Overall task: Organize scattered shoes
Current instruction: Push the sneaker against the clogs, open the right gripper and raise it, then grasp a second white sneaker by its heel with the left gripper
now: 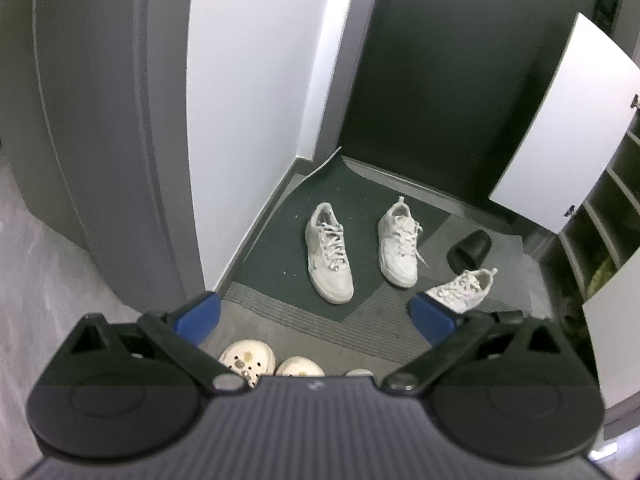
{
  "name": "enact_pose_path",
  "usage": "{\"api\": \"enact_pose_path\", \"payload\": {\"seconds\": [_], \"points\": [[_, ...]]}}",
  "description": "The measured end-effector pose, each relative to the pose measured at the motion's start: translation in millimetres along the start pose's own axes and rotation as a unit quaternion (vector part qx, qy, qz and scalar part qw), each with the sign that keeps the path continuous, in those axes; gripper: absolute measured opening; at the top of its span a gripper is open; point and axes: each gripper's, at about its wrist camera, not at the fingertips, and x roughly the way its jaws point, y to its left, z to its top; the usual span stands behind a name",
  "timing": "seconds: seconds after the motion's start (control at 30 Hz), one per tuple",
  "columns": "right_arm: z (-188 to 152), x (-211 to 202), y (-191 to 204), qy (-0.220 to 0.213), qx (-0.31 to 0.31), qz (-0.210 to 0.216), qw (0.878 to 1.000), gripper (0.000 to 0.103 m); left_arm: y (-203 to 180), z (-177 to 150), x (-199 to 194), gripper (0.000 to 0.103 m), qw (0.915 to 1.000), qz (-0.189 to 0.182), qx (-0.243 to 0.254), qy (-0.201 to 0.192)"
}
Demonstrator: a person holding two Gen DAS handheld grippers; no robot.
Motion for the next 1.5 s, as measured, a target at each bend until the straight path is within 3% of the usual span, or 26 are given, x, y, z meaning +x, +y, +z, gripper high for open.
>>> {"api": "enact_pose_path", "payload": {"seconds": [0.07, 0.2, 0.27, 0.37, 0.43, 0.53, 0.67, 0.77, 0.97, 1.0, 1.07, 1.23, 1.5], "points": [[15.6, -55.1, 7.1, -0.055, -0.021, -0.047, 0.997, 0.103, 0.7, 2.4, 10.8, 0.102, 0.9999, -0.001, 0.013, 0.006], [25.0, -159.3, 14.0, -0.151, -0.045, -0.054, 0.986, 0.103, 7.4, -3.7, 34.9, 0.102, 0.9984, -0.008, 0.028, 0.048], [18.3, -214.2, 13.6, -0.184, -0.049, -0.018, 0.981, 0.103, 14.0, -7.8, 47.0, 0.102, 0.997, -0.017, 0.014, 0.074], [-9.1, -277.5, 15.2, -0.244, -0.028, 0.021, 0.969, 0.103, 14.9, -10.4, 56.7, 0.102, 0.9968, -0.024, 0.023, 0.073], [-28.4, -306.5, 15.1, -0.268, -0.018, 0.072, 0.961, 0.103, 5.3, -6.7, 62.3, 0.102, 0.9958, -0.037, 0.063, 0.055], [-51.0, -332.5, 12.5, -0.307, -0.009, 0.122, 0.944, 0.103, -8.6, 9.8, 76.0, 0.102, 0.9959, -0.03, 0.084, 0.015], [-61.0, -338.1, 8.1, -0.341, 0.019, 0.151, 0.928, 0.103, -31.4, 31.6, 118.9, 0.103, 0.9948, -0.024, 0.099, 0.008], [-53.7, -333.6, -0.2, -0.321, 0.059, 0.19, 0.926, 0.103, -50.3, 40.5, 180.4, 0.103, 0.9932, -0.018, 0.113, 0.021], [-27.7, -314.7, -14.0, -0.295, 0.104, 0.216, 0.925, 0.103, -71.3, 42.9, 323.5, 0.102, 0.9934, 0.026, 0.097, 0.055], [-22.5, -309.3, -16.5, -0.286, 0.109, 0.217, 0.927, 0.103, -75.1, 44.2, 360.0, 0.102, 0.9939, 0.034, 0.084, 0.063], [-9.8, -295.6, -24.7, -0.266, 0.127, 0.21, 0.932, 0.103, -75.3, 44.6, 390.5, 0.102, 0.994, 0.04, 0.075, 0.07], [21.6, -257.2, -50.5, -0.22, 0.189, 0.182, 0.94, 0.103, -64.4, 39.4, 508.6, 0.102, 0.9912, 0.061, 0.055, 0.104], [68.0, -204.7, -62.3, -0.176, 0.247, 0.156, 0.94, 0.103, -38.6, 34.3, 631.5, 0.103, 0.9882, 0.079, 0.025, 0.129]]}}
